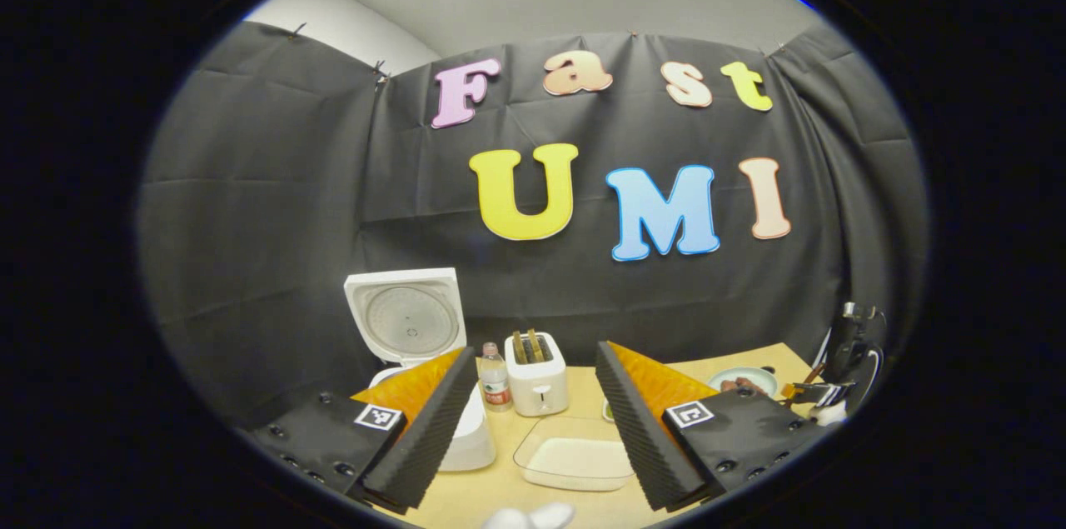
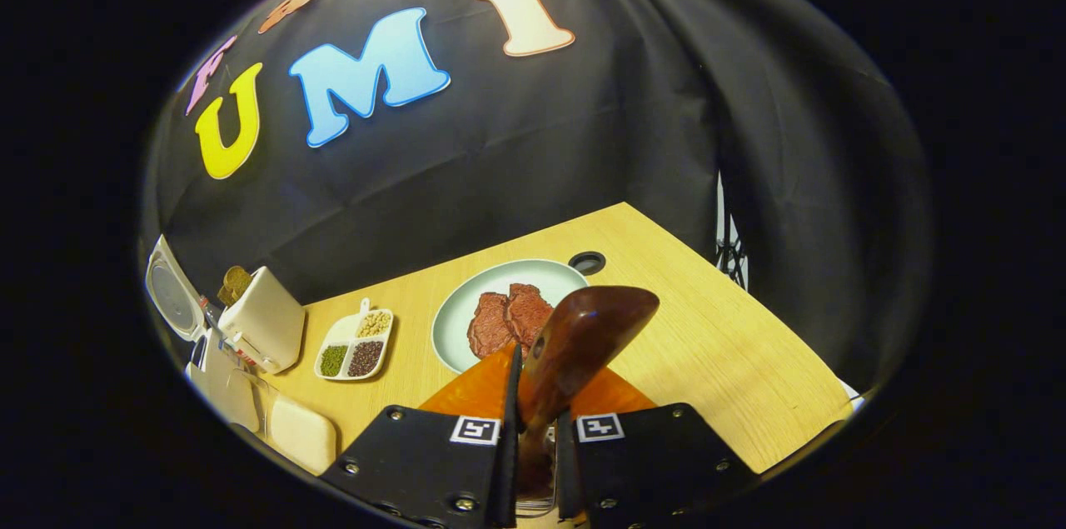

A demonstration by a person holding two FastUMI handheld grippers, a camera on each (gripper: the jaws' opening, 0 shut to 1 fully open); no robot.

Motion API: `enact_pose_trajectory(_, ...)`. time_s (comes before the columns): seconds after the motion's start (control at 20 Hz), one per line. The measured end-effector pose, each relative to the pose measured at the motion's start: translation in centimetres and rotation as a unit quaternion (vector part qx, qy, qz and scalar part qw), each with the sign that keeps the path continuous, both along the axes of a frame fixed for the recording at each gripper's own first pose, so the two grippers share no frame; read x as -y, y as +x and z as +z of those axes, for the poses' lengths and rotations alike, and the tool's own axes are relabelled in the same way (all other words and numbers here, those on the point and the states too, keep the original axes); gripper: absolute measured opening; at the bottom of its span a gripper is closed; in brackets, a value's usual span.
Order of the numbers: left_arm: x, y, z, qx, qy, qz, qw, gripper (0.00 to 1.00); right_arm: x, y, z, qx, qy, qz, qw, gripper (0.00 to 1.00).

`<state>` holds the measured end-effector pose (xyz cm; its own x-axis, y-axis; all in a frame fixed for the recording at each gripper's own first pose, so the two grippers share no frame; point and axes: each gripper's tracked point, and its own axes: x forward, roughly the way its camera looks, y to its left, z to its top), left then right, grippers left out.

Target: Close the left gripper, press the button to open the rice cooker; take a wooden spoon from the chopstick holder with the right hand, scoop a spoonful of rice and pour it into the rice cooker, then put the wooden spoon back into the chopstick holder.

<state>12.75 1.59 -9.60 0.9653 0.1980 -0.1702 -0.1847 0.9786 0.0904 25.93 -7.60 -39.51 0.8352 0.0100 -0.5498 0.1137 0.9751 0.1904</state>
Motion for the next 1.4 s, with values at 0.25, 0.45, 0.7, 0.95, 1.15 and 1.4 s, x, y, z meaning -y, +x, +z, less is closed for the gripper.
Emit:
enact_pose_trajectory(0.25, -2.4, -0.9, -0.4, 0.000, 0.005, 0.010, 1.000, 0.97, -2.4, 0.5, 7.2, 0.052, -0.039, 0.028, 0.998, 0.19)
enact_pose_trajectory(0.45, -5.3, -2.2, -0.8, 0.003, 0.012, 0.022, 1.000, 1.00, -6.7, 0.5, 14.0, 0.085, -0.056, 0.055, 0.993, 0.19)
enact_pose_trajectory(0.7, -9.9, -4.3, -1.3, 0.010, 0.026, 0.039, 0.999, 0.96, -14.9, -0.9, 19.4, 0.108, -0.064, 0.097, 0.987, 0.19)
enact_pose_trajectory(0.95, -13.4, -6.1, -2.4, 0.009, 0.042, 0.047, 0.998, 0.96, -25.0, -3.3, 19.0, 0.104, -0.046, 0.149, 0.982, 0.19)
enact_pose_trajectory(1.15, -14.3, -6.6, -3.0, 0.008, 0.054, 0.041, 0.998, 1.00, -31.0, -4.3, 15.8, 0.083, -0.038, 0.173, 0.981, 0.19)
enact_pose_trajectory(1.4, -14.9, -7.0, -3.4, 0.006, 0.056, 0.037, 0.998, 1.00, -34.6, -4.5, 8.6, 0.060, -0.095, 0.189, 0.976, 0.19)
